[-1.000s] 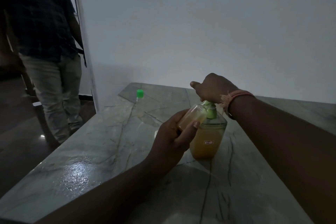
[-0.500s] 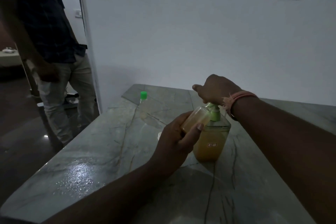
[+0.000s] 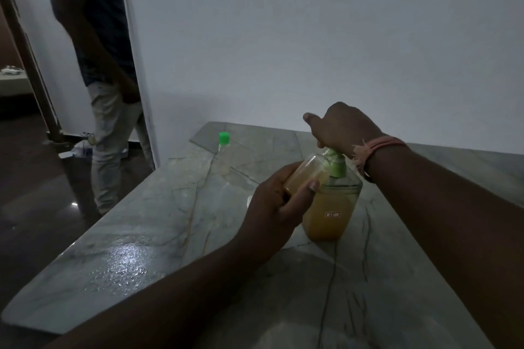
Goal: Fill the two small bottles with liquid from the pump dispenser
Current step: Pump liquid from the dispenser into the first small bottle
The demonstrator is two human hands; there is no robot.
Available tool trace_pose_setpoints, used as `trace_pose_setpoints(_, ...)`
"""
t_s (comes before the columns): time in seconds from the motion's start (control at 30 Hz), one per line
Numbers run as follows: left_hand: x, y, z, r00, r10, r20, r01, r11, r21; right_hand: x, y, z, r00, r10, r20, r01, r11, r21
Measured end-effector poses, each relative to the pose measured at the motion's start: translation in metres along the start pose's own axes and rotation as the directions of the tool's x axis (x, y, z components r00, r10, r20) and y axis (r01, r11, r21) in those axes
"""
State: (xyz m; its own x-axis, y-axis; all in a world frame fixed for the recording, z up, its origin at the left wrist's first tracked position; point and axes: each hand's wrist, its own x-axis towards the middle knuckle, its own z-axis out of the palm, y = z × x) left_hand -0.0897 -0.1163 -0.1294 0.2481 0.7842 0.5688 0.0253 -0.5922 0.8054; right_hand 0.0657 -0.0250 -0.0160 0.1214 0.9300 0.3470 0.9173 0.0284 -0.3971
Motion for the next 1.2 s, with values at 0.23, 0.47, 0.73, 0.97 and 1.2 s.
trace_pose_setpoints(0.23, -0.002, -0.001, 0.001, 1.000, -0.017, -0.006, 0.017, 1.000, 0.017, -0.002, -0.001, 0.003, 0.999, 0.033, 0.019, -0.032, 0.998, -0.056)
trace_pose_setpoints(0.47, -0.001, 0.003, 0.001, 1.000, -0.008, -0.009, 0.008, 1.000, 0.020, 0.000, -0.003, -0.001, 1.000, -0.014, 0.016, 0.015, 0.998, -0.065)
trace_pose_setpoints(0.73, 0.000, -0.001, 0.003, 1.000, 0.001, -0.003, -0.001, 1.000, 0.018, -0.001, 0.003, 0.004, 0.999, 0.011, 0.054, -0.009, 1.000, -0.026)
trace_pose_setpoints(0.97, 0.000, -0.001, 0.003, 1.000, 0.001, -0.006, -0.001, 1.000, 0.008, 0.001, 0.003, 0.000, 0.998, -0.003, 0.069, 0.003, 1.000, -0.006)
trace_pose_setpoints(1.2, -0.001, -0.002, 0.003, 1.000, -0.029, -0.002, 0.029, 1.000, -0.002, 0.000, 0.003, 0.003, 0.996, 0.024, 0.089, -0.025, 1.000, 0.005)
